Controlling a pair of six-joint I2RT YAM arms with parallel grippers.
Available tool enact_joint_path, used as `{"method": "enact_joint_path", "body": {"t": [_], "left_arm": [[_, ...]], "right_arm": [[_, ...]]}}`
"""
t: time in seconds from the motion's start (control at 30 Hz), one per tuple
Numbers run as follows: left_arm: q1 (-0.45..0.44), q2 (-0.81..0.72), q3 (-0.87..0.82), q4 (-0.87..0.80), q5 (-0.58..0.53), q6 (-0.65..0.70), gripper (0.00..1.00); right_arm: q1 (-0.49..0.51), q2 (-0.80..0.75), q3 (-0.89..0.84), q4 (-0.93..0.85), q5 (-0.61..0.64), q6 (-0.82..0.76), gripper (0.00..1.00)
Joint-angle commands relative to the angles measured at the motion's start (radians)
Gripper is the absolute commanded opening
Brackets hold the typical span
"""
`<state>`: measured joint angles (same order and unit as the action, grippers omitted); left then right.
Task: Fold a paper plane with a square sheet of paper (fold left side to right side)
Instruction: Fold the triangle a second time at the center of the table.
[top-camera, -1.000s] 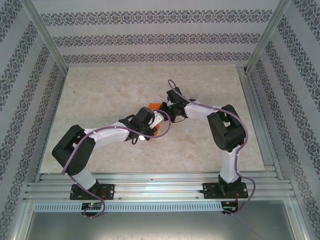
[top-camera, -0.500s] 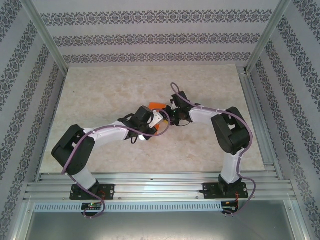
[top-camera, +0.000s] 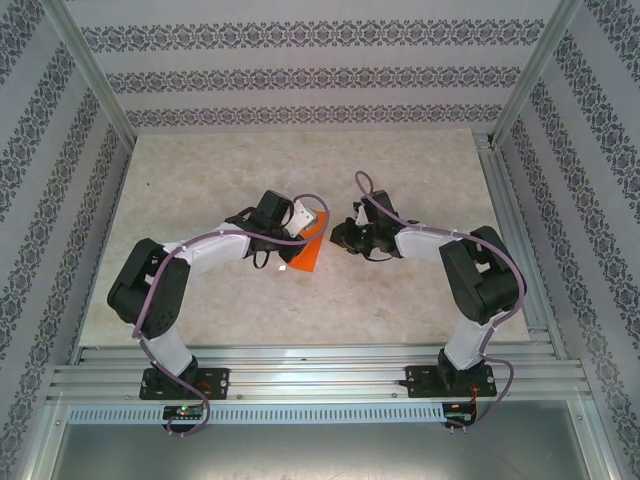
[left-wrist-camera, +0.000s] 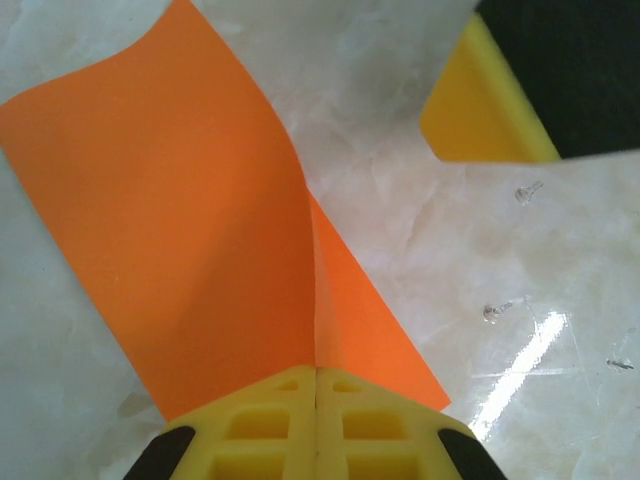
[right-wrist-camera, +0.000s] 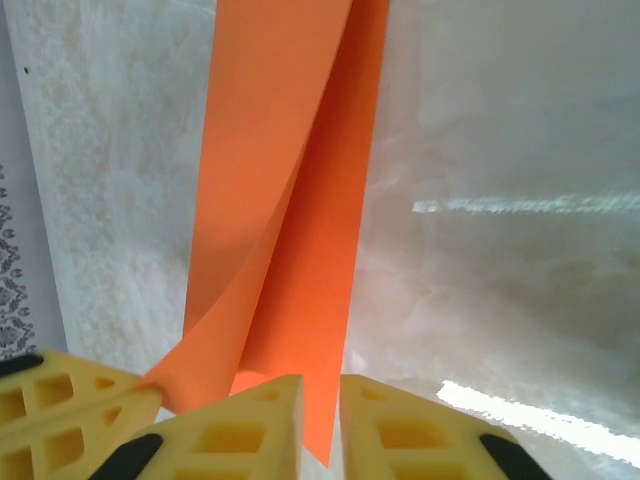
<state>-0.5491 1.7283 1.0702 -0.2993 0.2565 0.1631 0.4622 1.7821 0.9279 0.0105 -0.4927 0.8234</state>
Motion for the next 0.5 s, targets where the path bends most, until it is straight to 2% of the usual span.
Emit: {"method": "enact_joint_path", "body": {"t": [0.0, 0.27, 0.47], "left_arm": [[0.021, 0.022, 0.033, -0.050, 0.055, 0.044, 0.00], [0.055, 0.027, 0.049, -0.073, 0.068, 0.036, 0.00], [0.062, 0.021, 0.044, -0.104, 0.027, -0.006, 0.05]], "right_arm": [[0.044, 0.015, -0.008, 0.087, -0.013, 0.029, 0.13], [0.104, 0.066, 0.010, 0.104, 0.000, 0.062, 0.12], [0.124, 0.083, 0.030, 0.074, 0.018, 0.058, 0.11]]}}
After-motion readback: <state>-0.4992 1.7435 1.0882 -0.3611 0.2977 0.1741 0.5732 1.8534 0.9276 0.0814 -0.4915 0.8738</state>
